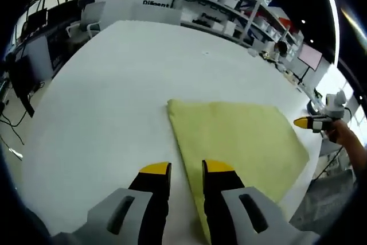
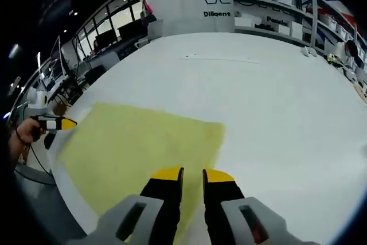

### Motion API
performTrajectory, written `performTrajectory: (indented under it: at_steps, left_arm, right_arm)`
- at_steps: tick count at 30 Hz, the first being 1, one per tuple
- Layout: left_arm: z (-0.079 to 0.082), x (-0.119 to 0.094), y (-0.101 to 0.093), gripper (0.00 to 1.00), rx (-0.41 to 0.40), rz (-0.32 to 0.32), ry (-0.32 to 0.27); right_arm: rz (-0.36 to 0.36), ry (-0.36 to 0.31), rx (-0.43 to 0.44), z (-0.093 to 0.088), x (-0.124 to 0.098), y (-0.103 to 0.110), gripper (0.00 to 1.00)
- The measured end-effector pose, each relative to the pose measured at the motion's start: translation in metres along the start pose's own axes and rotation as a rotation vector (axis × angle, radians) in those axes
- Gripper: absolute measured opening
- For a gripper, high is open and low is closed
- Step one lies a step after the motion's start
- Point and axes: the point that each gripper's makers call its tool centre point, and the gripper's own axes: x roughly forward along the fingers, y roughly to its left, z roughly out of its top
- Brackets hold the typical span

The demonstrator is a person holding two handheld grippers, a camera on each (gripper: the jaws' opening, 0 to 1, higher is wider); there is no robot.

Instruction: Fold the garment on the visible template until the final outline fits inside the template.

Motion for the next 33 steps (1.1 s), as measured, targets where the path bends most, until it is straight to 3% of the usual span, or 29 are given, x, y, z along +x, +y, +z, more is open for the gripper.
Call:
performTrajectory:
  at_steps: [16, 18, 23, 26, 30, 33]
  left_arm:
    - [-0.024, -0.014, -0.009, 0.15, -0.012, -0.077, 0.022]
    - [-0.034, -0.021, -0.007, 0.15, 0.012, -0.079, 0.032]
    - [-0.043, -0.028, -0.010, 0.15, -0.025, -0.124, 0.034]
    - [-0.044, -0.033, -0.014, 0.16, -0.110, -0.157, 0.008]
    - [-0.052, -0.037, -0.013, 0.15, -0.119, -0.149, 0.012]
    - [-0.056, -0.041, -0.018, 0.14, -0.125, -0.179, 0.005]
  right_arm:
    - [0.021, 0.076, -0.003, -0.033, -0.016, 0.009, 0.11]
    - [0.040, 0.083, 0.005, -0.046, -0.024, 0.012, 0.11]
    - [0.050, 0.091, 0.028, -0.057, -0.030, 0.012, 0.11]
    - [0.069, 0.075, 0.047, -0.060, -0.035, 0.013, 0.11]
    - [0.103, 0.054, 0.088, -0.065, -0.043, 0.017, 0.12]
    - [0.138, 0.050, 0.098, -0.071, -0.047, 0.022, 0.12]
